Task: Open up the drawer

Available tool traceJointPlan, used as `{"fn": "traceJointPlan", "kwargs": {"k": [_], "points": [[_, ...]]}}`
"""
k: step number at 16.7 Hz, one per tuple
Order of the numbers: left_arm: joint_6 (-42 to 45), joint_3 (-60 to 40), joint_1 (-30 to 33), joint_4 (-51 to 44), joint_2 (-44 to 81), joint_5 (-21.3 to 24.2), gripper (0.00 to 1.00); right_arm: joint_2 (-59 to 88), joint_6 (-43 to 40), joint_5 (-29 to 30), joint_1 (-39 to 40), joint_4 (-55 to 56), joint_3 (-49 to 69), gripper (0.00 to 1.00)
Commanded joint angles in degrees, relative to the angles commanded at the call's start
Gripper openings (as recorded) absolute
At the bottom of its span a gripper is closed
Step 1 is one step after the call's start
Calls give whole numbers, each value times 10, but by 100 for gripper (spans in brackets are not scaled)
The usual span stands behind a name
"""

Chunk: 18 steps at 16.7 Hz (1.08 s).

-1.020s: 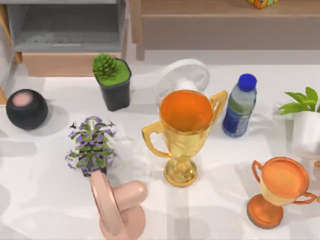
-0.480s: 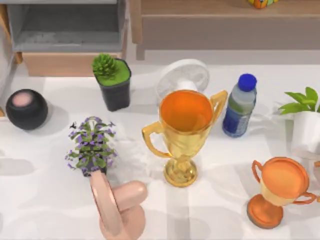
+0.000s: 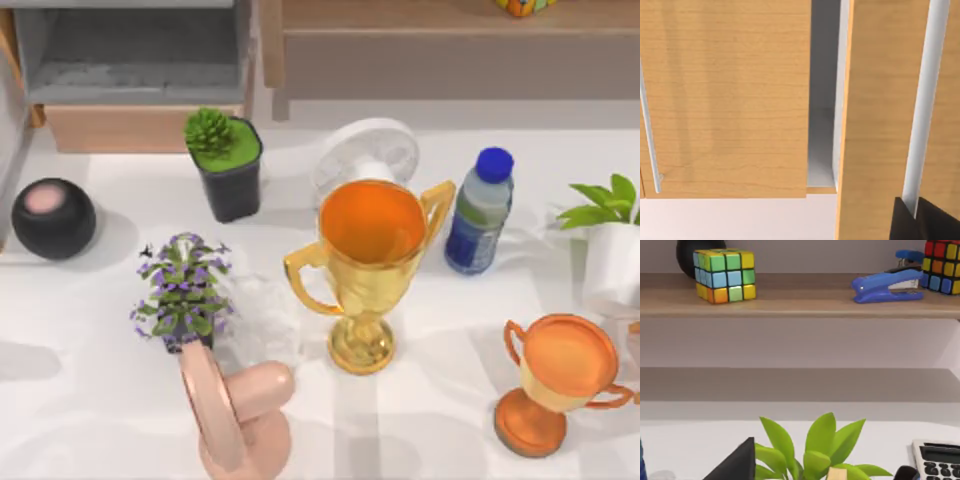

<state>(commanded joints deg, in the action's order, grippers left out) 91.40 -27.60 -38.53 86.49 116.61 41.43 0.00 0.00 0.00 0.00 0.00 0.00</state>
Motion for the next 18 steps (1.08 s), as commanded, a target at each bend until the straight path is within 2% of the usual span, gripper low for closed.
{"fn": "traceJointPlan", "kwargs": {"k": [12,18], "points": [[0,0,0,0,0,0,98,0,0,0,0,0,0,100],[0,0,0,0,0,0,100,0,0,0,0,0,0,100]]}}
